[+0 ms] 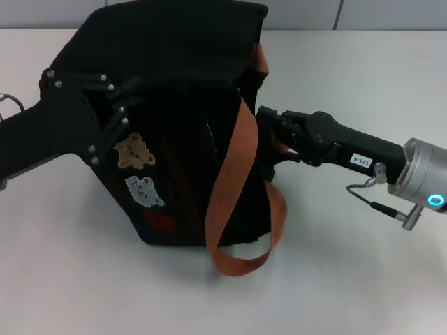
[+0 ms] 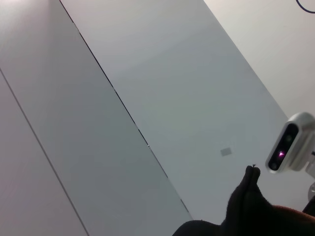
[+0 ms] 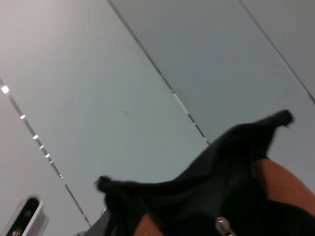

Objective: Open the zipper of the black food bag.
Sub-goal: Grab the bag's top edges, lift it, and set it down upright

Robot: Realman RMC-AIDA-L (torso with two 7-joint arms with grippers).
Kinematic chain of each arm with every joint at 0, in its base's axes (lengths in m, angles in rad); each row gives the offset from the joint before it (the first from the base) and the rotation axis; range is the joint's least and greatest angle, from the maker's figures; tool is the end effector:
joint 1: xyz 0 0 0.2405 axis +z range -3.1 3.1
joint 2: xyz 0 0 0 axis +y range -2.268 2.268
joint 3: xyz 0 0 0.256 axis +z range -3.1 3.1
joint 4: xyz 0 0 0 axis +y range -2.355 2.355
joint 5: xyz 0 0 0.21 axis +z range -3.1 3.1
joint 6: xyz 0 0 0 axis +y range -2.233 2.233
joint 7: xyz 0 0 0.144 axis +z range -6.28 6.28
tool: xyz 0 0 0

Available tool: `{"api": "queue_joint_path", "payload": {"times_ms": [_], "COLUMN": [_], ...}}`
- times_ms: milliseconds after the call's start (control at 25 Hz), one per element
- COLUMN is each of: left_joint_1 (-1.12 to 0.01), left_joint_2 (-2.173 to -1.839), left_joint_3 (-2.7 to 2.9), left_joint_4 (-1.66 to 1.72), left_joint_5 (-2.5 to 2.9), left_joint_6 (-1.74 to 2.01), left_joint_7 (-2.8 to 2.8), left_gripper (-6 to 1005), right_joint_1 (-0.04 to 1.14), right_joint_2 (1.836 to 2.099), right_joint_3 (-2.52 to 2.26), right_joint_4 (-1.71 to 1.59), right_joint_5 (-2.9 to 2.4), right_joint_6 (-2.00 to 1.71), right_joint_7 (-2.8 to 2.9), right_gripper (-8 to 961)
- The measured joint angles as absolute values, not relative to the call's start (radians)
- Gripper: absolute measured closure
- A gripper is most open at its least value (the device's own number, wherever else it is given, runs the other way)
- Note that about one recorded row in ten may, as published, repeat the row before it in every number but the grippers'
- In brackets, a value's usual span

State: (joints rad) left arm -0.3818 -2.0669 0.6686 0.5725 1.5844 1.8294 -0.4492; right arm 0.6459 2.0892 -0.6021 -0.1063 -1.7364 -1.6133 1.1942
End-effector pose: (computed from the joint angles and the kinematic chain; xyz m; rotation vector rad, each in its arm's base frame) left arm -0.2604 0.2839 0.0366 -2.2539 0.4569 -0.9546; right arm 0.2178 0.3092 -0.0593 -2.5639 0.8738 1.3588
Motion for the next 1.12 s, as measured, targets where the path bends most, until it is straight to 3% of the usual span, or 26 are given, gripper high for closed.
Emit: {"api": "queue_joint_path", "payload": {"times_ms": [280,480,720,1120], "left_joint_1": [-0.382,-0.379,-0.383,-0.387], "left_joint_2": [-2.066,-2.067,-2.066,-2.068], "left_joint_3": [0.667,0.669,0.673,0.677], "left_joint_4": [0.570,0.569,0.560,0.556], "left_joint_5": [1.583,1.583,1.583,1.587], "left_joint_6": [1.830,1.830,1.830,1.832], "left_joint_7": [-0.448,-0.448,-0.448,-0.448], "left_gripper": [928,928,928,928], "right_joint_1": [0.635,0.634,0.648,0.706], "right_joint_2": [2.090,2.091,2.092,2.092], "right_joint_3": [-0.545,-0.507,-0.499,-0.504], "right_joint_4": [-0.051,0.016,0.029,0.074], "right_joint_5": [-1.735,-1.735,-1.735,-1.742], "right_joint_6": [-1.615,-1.599,-1.574,-1.510], "right_joint_7": [0.965,0.794,0.765,0.751], "right_gripper": [955,900,730,628]}}
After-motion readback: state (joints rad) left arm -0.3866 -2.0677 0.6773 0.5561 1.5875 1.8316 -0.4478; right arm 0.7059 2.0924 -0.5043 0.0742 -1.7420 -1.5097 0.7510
